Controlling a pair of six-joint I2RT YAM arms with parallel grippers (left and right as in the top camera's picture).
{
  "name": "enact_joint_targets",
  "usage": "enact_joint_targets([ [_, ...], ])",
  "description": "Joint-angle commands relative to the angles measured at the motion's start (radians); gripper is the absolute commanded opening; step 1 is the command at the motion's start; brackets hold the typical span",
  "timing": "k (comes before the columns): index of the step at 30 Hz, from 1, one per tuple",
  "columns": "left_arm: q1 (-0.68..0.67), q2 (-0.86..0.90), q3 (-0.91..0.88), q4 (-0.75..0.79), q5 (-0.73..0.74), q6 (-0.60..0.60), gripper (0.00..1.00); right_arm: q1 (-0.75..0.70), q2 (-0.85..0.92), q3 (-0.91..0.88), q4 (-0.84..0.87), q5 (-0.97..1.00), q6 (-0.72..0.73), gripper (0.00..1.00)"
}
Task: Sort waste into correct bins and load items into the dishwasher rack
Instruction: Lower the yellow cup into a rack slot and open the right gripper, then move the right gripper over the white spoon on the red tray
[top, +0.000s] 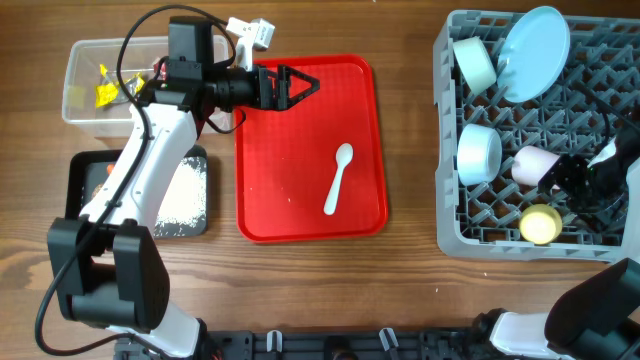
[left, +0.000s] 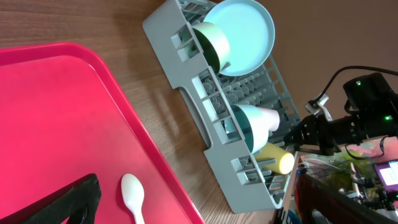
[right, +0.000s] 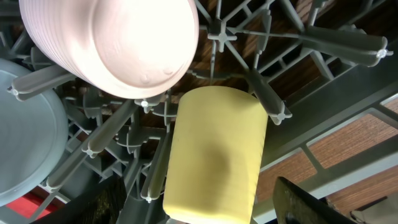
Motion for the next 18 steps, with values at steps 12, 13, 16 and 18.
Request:
enact_joint_targets([
  [12, -0.004, -0.006, 0.001, 0.002, -0.006, 0.008, 1.0, 0.198, -0.283, 0.233, 0.007, -0.132, -0.185, 0.86],
  [13, -0.004, -0.006, 0.001, 0.002, -0.006, 0.008, 1.0, 0.25, -0.298, 0.233, 0.016, -0.141, -0.18, 0.86],
  [16, -0.004, -0.005, 0.001, 0.008, -0.01, 0.008, 1.0, 0.399, -0.3, 0.232, 0.046, -0.143, -0.143, 0.88],
  [18, -0.004, -0.006, 0.001, 0.003, -0.029, 0.008, 1.0, 0.486, -0.29, 0.232, 0.069, -0.175, -0.125, 0.88],
])
